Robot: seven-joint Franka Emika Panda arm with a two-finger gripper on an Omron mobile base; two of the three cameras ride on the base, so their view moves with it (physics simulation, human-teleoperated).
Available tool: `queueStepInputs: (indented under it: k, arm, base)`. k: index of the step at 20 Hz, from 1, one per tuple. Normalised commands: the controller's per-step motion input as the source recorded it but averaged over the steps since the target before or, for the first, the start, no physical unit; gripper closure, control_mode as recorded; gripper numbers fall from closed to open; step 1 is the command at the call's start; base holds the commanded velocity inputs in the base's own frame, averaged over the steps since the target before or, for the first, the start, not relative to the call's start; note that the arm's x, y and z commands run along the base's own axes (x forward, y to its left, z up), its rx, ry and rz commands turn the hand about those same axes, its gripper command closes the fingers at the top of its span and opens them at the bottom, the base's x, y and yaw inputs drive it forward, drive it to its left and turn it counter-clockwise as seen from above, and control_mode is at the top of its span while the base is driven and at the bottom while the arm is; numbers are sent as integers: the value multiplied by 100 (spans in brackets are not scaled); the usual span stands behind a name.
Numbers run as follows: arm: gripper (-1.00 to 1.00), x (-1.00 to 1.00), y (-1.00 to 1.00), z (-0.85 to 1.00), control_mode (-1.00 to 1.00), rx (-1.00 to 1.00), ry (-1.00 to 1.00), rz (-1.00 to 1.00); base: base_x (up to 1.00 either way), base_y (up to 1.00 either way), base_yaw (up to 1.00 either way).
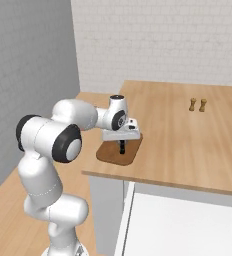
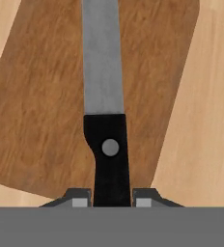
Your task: Pick up the knife from the drawer and place it on the cutting board. Then place the meat from the plate to the cutting board.
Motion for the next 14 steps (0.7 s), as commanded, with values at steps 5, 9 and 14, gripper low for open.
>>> queueStepInputs:
  k: [5, 9, 14]
  arm:
    - [100, 0, 0, -29, -100, 0, 0, -5]
    - [100, 0, 0, -33, -100, 0, 0, -5]
    - [100, 0, 0, -27, -100, 0, 0, -4]
  base:
    - [0, 0, 0]
    - [0, 0, 0]
    - [0, 0, 0]
